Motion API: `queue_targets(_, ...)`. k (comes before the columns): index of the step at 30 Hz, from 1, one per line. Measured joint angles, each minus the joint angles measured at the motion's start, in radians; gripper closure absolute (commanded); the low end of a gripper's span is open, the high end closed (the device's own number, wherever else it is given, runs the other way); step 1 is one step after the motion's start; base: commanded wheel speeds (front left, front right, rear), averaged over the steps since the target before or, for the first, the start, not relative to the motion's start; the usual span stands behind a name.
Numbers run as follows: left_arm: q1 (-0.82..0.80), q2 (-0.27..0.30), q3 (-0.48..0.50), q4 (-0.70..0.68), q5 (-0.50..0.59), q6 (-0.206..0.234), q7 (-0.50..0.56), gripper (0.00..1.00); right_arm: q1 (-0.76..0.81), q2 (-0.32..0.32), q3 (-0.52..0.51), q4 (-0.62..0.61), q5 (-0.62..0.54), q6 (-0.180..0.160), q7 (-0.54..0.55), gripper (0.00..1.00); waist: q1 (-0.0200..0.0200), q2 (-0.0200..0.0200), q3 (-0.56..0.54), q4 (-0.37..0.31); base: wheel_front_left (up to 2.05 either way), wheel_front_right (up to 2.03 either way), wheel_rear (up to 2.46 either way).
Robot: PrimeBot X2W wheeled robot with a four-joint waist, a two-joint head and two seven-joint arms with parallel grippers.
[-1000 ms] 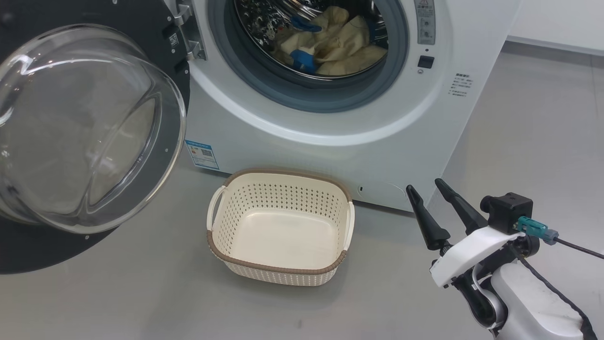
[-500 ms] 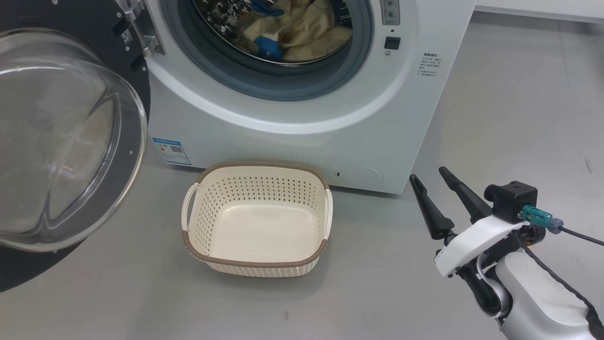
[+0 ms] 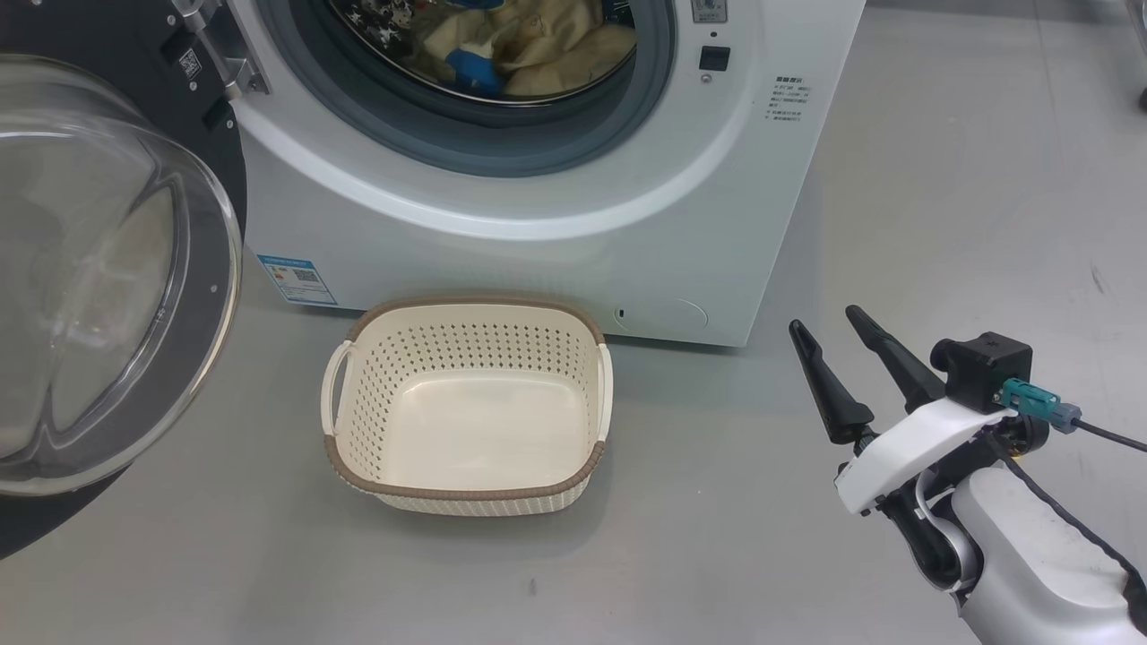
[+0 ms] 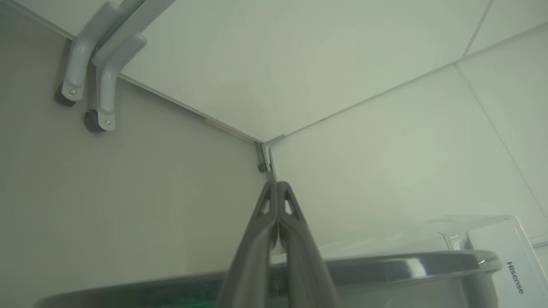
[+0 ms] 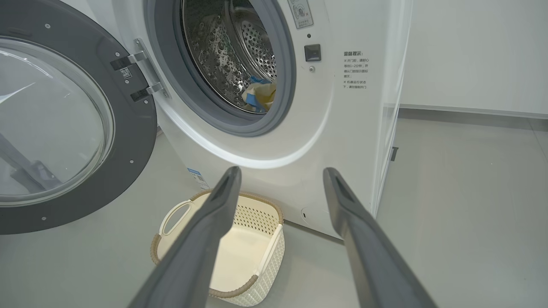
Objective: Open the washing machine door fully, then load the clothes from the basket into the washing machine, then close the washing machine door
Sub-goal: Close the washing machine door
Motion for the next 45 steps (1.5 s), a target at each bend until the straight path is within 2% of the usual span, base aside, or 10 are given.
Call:
queue_targets(12, -0.005, 0.032, -0.067, 0.041, -0.013, -0.027, 0.128, 1.0, 0.0, 0.003, -0.012, 0.009, 0.011, 0.0, 0.0, 0.0, 0.0, 0.0, -0.017, 0.003, 0.0, 0.0, 0.0)
queue_targets(27, -0.01, 0.04, -0.165, 0.073, -0.085, -0.063, 0.417, 1.0, 0.008, 0.018, -0.02, 0.018, 0.026, 0.0, 0.0, 0.0, 0.0, 0.0, -0.072, 0.022, 0.0, 0.0, 0.0)
queue_targets(36, -0.007, 0.009, -0.244, 0.022, -0.146, -0.085, 0.634, 1.0, 0.033, 0.029, -0.03, 0.019, 0.033, 0.0, 0.0, 0.0, 0.0, 0.0, -0.108, 0.033, 0.0, 0.0, 0.0)
queue_targets(45, -0.001, 0.009, -0.261, -0.06, -0.212, -0.087, 0.778, 1.0, 0.051, 0.044, -0.032, 0.017, 0.035, 0.0, 0.0, 0.0, 0.0, 0.0, -0.13, 0.03, 0.0, 0.0, 0.0)
